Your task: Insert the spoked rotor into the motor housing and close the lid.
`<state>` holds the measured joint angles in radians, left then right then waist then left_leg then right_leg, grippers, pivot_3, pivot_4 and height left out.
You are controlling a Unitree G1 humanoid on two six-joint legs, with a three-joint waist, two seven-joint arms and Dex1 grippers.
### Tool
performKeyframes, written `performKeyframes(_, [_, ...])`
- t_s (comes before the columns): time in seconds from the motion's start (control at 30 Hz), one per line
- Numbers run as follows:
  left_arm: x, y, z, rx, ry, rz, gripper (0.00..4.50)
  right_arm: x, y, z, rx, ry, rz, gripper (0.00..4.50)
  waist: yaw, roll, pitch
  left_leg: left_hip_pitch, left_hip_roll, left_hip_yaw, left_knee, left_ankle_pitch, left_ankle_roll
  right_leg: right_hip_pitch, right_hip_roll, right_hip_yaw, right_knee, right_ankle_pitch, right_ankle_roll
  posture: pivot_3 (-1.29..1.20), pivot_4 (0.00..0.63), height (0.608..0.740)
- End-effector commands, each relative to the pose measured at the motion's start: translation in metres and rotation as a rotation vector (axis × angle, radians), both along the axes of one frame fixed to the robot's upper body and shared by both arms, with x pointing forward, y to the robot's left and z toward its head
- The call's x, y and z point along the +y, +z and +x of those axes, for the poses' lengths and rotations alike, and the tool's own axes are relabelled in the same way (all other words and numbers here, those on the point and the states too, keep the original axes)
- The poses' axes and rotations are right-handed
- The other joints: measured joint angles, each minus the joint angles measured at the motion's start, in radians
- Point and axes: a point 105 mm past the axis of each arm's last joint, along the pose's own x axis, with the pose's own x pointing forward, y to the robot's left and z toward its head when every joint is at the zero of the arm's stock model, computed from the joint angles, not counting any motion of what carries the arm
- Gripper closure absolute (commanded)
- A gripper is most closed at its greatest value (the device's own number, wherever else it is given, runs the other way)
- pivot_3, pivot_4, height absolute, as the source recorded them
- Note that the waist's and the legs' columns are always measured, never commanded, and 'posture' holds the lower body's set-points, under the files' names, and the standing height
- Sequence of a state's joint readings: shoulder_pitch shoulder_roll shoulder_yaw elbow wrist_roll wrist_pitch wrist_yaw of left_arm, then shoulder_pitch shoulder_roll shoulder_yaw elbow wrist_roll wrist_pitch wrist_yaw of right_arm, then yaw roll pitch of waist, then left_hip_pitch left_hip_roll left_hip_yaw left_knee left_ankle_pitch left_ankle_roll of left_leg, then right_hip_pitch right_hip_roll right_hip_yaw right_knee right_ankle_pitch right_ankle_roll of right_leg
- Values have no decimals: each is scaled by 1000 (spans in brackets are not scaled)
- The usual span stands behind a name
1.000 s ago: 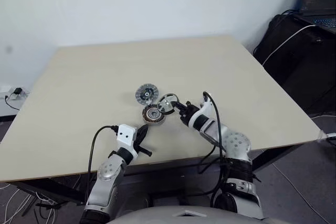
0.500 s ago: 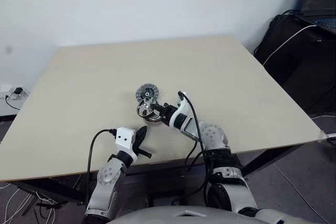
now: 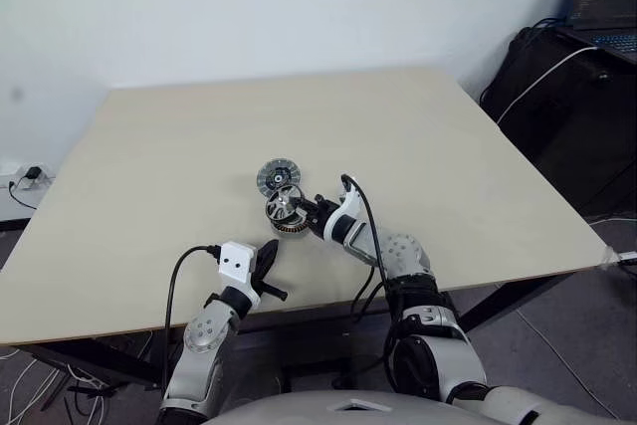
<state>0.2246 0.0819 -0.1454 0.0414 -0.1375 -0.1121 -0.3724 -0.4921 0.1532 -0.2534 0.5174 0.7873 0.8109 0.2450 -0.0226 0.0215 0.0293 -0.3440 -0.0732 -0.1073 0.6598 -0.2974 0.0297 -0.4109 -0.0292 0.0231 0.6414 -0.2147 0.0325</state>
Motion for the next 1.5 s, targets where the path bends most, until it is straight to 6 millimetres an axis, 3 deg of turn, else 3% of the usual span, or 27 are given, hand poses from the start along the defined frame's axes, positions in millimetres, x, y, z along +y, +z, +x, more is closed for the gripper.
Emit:
performKeyframes(0.03, [0, 8, 5, -39, -2, -10, 4500, 4, 11, 6, -28, -2, 35, 4091, 0, 0, 0, 0, 0, 0, 0, 0, 0, 0, 0, 0, 0, 0, 0, 0, 0, 740])
performKeyframes(0.4, [0, 8, 4, -35, -4, -9, 4500, 2, -1, 3, 10, -1, 19, 4091, -2, 0, 0, 0, 0, 0, 0, 0, 0, 0, 0, 1, 0, 0, 0, 0, 0, 740])
performKeyframes(0.6, [-1, 8, 4, -33, -6, -12, 4500, 0, -2, 3, 11, -10, 12, 2165, -2, 0, 0, 0, 0, 0, 0, 0, 0, 0, 0, 1, 0, 0, 0, 0, 0, 740])
performKeyframes(0.97, [-6, 8, 5, -34, -24, -22, 4500, -26, 11, 10, -84, -69, -116, 2165, 2, 0, 0, 0, 0, 0, 0, 0, 0, 0, 0, 1, 0, 0, 0, 0, 0, 740])
performKeyframes(1.27, [-7, 8, 8, -37, -34, -26, 4500, -43, 14, 13, -202, -74, -401, 2165, 0, 1, 0, 0, 0, 0, 0, 0, 0, 0, 0, 1, 1, 0, 0, 0, 0, 740])
performKeyframes(1.37, [-8, 8, 8, -39, -34, -29, 4500, -39, 24, 13, -352, -53, -541, 2165, 0, 0, 0, 0, 0, 0, 0, 0, 0, 0, 0, 1, 1, 0, 0, 0, 0, 740])
performKeyframes(1.5, [-8, 9, 8, -42, -36, -28, 4500, -26, 32, 9, -523, 9, -714, 3051, -1, 0, 0, 0, 0, 1, 0, 0, 0, 0, 0, 1, 1, 0, 0, 0, 0, 740])
